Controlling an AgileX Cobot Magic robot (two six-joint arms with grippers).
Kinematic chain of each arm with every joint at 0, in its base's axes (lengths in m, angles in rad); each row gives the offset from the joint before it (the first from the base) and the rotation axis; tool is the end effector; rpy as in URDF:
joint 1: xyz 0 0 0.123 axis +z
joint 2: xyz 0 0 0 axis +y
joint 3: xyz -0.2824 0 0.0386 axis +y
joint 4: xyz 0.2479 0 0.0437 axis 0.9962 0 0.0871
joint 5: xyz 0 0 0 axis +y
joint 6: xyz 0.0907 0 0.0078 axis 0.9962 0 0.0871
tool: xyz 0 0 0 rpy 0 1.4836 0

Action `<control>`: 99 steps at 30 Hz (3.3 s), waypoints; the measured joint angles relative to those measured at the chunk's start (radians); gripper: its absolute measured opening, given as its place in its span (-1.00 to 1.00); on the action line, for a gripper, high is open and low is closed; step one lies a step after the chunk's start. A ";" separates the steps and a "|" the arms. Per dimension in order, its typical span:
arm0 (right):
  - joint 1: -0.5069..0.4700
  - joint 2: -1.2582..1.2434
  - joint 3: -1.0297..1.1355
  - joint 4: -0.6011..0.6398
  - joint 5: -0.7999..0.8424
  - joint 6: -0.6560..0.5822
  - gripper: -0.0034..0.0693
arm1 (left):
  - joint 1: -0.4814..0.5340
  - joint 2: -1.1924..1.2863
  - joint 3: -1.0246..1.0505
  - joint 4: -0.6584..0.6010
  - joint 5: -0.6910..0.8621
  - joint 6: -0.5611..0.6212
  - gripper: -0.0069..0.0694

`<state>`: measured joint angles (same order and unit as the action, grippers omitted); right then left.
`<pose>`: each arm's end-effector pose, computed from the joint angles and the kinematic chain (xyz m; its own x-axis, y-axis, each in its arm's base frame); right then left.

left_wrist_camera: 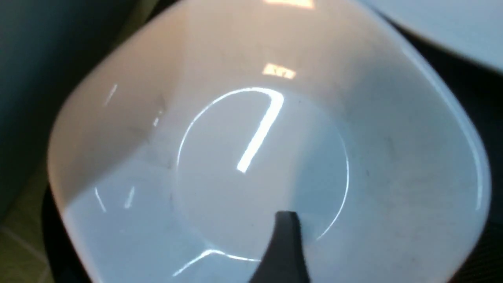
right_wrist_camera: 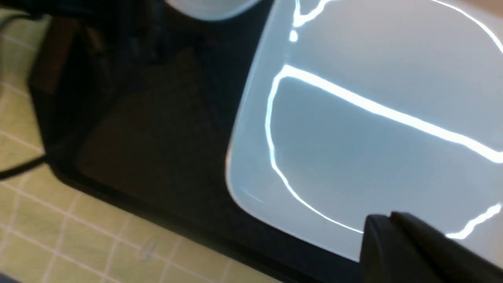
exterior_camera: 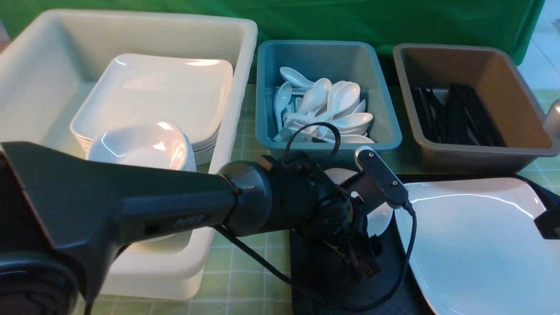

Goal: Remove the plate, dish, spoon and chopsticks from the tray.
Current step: Use the left arm to grab a small plate from the dinner plate, then use the left arm to put the small plate into the large storage box on the left, then use the left arm to grab a plate from the dinner plate

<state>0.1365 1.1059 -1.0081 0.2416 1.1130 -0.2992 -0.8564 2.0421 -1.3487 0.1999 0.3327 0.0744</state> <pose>0.1936 0.0463 0.3323 -0.8290 -0.3008 -0.4715 -0.3914 0.9142 0.1049 0.2896 -0.3249 0.1592 -0.3182 0.7638 -0.5615 0.8405 0.5013 0.2055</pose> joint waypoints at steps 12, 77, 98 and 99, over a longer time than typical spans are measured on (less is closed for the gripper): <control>0.000 -0.020 -0.042 0.128 -0.004 -0.059 -0.91 | -0.032 -0.193 -0.033 -0.078 0.181 -0.017 -0.80; -0.204 0.032 -0.213 0.054 0.101 -0.010 -0.91 | 0.126 -0.206 -0.212 -0.530 0.444 -0.044 -0.80; -0.204 -0.038 -0.121 0.053 0.082 0.001 -0.91 | 0.090 0.300 -0.543 -0.525 0.219 -0.037 0.42; -0.204 -0.038 -0.121 0.053 0.080 0.001 -0.91 | 0.090 0.303 -0.543 -0.543 0.211 -0.020 0.38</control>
<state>-0.0672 1.0677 -1.1292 0.2942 1.1927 -0.2982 -0.7661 2.3451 -1.8917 -0.3427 0.5441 0.0543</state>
